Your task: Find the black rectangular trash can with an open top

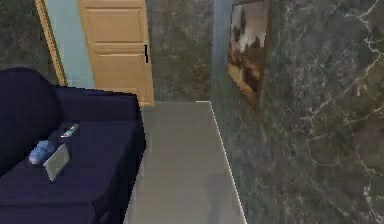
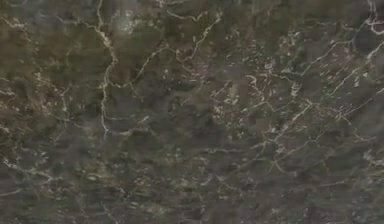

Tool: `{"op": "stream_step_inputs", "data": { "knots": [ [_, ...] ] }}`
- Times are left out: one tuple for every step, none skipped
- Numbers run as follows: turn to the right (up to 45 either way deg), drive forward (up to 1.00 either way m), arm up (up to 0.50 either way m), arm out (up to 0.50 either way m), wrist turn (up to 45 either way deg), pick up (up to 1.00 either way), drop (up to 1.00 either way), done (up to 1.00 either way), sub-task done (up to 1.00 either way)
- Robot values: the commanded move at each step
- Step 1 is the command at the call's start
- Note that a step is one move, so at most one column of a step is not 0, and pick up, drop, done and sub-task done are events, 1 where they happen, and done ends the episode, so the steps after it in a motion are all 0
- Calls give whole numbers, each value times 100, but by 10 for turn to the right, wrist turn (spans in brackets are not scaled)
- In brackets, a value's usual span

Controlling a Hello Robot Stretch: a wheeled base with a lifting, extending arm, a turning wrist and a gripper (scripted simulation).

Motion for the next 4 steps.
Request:
{"op": "stream_step_inputs", "data": {
  "knots": [
    [0,100,0,0,0,0,0,0,0],
    [0,100,0,0,0,0,0,0,0],
    [-60,0,0,0,0,0,0,0,0],
    [0,5,0,0,0,0,0,0,0]
  ]
}}
